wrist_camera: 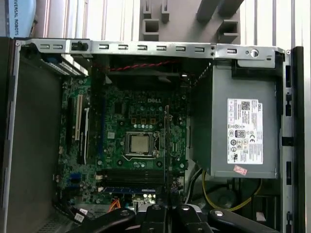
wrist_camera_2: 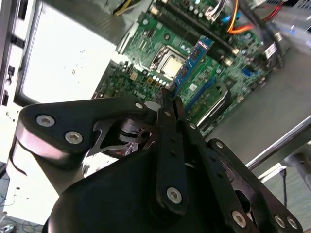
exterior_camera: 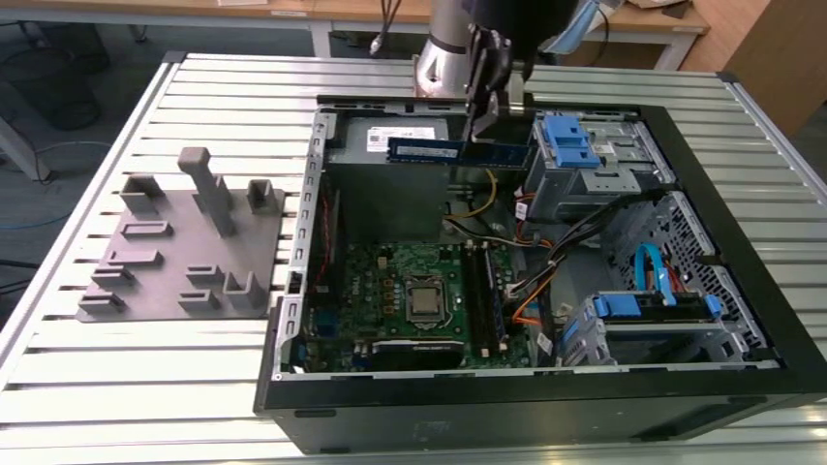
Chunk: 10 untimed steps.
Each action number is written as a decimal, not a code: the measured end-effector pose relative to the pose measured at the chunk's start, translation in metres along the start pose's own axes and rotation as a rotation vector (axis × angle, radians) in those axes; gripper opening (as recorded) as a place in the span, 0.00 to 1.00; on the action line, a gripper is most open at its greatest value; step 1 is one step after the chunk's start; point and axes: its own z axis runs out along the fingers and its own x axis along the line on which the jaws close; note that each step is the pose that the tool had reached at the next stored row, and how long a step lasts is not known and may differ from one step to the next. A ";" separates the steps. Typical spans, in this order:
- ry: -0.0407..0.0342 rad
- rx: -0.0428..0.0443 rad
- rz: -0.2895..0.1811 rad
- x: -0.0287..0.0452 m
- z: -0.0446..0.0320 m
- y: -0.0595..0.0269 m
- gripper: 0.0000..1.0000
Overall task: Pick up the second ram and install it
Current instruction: 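Pick up the second ram and move it above second insertion slot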
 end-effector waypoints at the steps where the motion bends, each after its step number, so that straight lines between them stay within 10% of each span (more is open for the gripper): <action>1: -0.0001 -0.0015 0.000 0.0000 -0.0002 -0.0042 0.14; 5: -0.0030 -0.0081 0.000 0.0001 -0.0010 -0.0188 0.14; 10: -0.0603 -0.0095 -0.004 0.0001 0.0008 -0.0206 0.14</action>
